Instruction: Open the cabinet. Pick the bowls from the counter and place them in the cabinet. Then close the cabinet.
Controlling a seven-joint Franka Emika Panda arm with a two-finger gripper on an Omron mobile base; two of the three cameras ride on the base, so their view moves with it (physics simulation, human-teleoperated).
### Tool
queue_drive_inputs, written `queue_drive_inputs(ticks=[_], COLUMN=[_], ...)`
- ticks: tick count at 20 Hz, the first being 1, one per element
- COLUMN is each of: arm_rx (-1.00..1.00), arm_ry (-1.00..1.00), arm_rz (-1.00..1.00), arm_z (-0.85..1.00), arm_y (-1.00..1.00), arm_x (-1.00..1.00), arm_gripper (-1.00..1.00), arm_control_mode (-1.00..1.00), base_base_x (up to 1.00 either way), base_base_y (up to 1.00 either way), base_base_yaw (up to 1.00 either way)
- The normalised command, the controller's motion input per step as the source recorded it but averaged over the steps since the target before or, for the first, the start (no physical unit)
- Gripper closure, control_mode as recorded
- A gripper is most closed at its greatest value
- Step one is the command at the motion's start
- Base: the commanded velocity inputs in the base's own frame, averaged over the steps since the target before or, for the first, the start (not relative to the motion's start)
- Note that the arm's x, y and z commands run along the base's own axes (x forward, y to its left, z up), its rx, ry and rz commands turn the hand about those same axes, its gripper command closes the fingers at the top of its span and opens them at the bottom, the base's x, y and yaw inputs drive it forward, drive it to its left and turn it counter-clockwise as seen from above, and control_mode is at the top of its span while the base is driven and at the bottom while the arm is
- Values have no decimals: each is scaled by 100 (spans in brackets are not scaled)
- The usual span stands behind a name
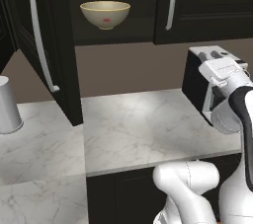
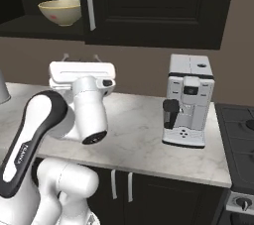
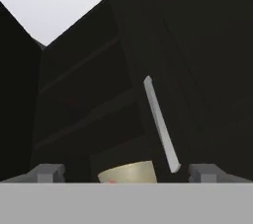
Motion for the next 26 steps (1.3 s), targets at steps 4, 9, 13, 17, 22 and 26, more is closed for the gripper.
queue_drive_inputs(ticks=[4, 9, 13, 17, 22, 26], arm_rx=[-13, -8, -3, -2, -3, -5], arm_ry=[-8, -1, 0, 0, 0, 0], arm_rz=[-9, -17, -19, -18, -15, -13], arm_z=[42, 20, 6, 0, 0, -11], arm_y=[53, 33, 16, 13, 36, 55], arm_x=[-72, -75, -67, -76, -79, -83], arm_gripper=[-100, -100, -100, -100, -100, -100], arm_control_mode=[-100, -100, -100, -100, -100, -100], base_base_x=[0, 0, 0, 0, 0, 0], base_base_y=[0, 0, 0, 0, 0, 0], base_base_yaw=[0, 0, 0, 0, 0, 0])
